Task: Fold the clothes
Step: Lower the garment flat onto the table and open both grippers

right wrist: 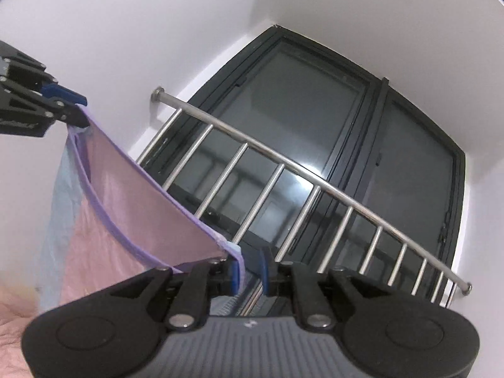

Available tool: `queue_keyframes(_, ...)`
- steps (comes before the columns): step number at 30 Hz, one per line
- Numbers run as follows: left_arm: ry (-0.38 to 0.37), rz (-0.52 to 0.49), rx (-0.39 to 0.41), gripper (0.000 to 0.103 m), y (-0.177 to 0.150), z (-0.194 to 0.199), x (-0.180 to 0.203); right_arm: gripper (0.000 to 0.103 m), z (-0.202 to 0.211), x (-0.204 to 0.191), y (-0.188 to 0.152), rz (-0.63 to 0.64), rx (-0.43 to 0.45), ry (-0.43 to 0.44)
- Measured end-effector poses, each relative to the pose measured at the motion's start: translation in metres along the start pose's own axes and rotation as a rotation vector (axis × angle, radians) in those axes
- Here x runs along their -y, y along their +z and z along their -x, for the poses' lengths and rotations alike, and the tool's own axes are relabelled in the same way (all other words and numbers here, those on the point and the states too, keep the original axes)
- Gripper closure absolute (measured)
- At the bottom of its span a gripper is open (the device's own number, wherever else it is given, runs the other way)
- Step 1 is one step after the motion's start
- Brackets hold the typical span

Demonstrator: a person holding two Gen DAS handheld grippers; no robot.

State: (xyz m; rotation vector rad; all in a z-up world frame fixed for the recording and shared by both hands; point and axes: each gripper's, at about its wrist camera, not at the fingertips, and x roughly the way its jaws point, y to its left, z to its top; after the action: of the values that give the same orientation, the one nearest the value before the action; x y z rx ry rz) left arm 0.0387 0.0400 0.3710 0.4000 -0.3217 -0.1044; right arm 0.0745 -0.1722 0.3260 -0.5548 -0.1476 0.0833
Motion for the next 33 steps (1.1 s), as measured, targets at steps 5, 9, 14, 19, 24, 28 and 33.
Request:
queue_keyframes(5, -0.073, -0.057, -0.205, 0.087, -0.095, 0.062, 0.075, 0.096, 0.042, -0.025, -0.052, -0.006, -0.107, 0.108)
queue_keyframes(9, -0.219, 0.0, -0.497, 0.097, -0.187, 0.121, 0.135, 0.1, 0.081, -0.091, -0.156, 0.045, -0.348, 0.293)
queue_keyframes(14, -0.281, 0.197, -0.644, 0.096, -0.23, 0.203, 0.153, 0.1, 0.139, -0.117, -0.229, -0.083, -0.517, 0.434)
queue_keyframes(19, -0.318, 0.328, -0.701, 0.069, -0.232, 0.268, 0.142, 0.074, 0.206, -0.115, -0.246, -0.203, -0.565, 0.538)
queue_keyframes(24, -0.379, 0.603, -0.755, 0.041, -0.232, 0.289, 0.1, 0.048, 0.251, -0.087, -0.239, -0.386, -0.589, 0.673)
queue_keyframes(28, -0.357, 0.772, -0.745, 0.038, -0.245, 0.263, 0.064, 0.045, 0.259, -0.052, -0.234, -0.546, -0.505, 0.644)
queue_keyframes(33, -0.31, 0.625, -0.849, 0.055, -0.267, 0.208, 0.099, 0.056, 0.218, -0.084, -0.258, -0.466, -0.567, 0.473)
